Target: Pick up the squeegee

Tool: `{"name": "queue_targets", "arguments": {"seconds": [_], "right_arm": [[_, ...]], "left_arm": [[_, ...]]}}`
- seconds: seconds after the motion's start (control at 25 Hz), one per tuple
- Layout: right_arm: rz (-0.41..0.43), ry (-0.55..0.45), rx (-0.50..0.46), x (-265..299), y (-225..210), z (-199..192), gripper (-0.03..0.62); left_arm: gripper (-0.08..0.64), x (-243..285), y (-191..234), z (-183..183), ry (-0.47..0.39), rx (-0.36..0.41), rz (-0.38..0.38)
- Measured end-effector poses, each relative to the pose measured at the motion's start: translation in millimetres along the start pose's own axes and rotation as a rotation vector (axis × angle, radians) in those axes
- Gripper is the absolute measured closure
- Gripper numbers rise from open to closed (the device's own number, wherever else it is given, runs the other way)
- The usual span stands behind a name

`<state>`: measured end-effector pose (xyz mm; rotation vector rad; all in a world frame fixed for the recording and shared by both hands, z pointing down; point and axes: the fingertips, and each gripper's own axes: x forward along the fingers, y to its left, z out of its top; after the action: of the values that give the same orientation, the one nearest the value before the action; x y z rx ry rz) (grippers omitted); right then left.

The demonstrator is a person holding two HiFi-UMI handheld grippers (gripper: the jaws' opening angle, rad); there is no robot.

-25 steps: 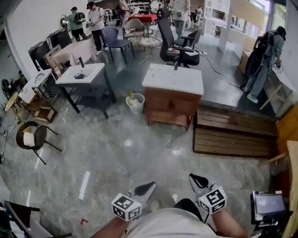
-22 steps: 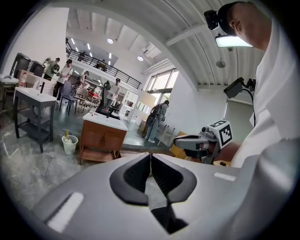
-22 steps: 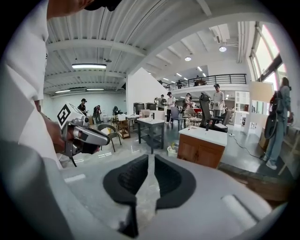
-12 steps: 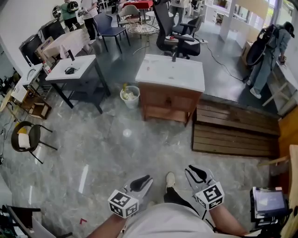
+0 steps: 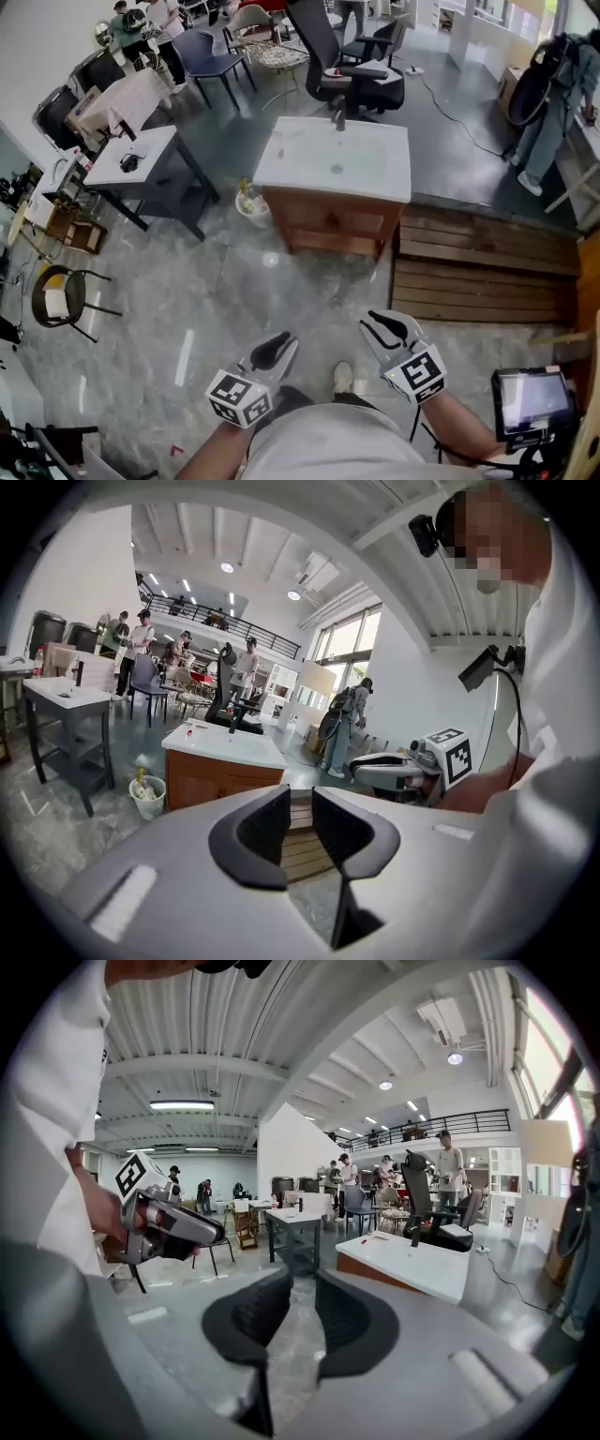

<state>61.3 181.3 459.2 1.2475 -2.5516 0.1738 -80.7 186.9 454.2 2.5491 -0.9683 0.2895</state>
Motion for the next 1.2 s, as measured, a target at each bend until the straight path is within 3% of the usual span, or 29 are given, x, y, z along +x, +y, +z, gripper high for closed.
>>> {"name": "queue_targets", "arguments": {"seconds": [0.36,0.56,0.72,1.04,1.2], "right_arm": [[-0.01,0.033,0.051,63,-64,5,0.522],[-0.018,0.081,0.034,128,-97,8,0.522],[-0.052,0.096,0.036,187,-117,33,0.522],[-0.11,0.087,0.002,290,-141,90,0.522],[-0.115,0.112,0.0,311,-162,95,0.522]], "left_arm": [[0.48,58,56,38,0.0,0.004,0.02],[0.474,105,122,60,-0.016,-0.011,-0.025],[0.446,139,183,82,0.001,-0.012,-0.072],[0.446,197,308,126,0.009,0.027,-0.03],[0.445,234,352,141,-0.004,0.037,0.05]]}}
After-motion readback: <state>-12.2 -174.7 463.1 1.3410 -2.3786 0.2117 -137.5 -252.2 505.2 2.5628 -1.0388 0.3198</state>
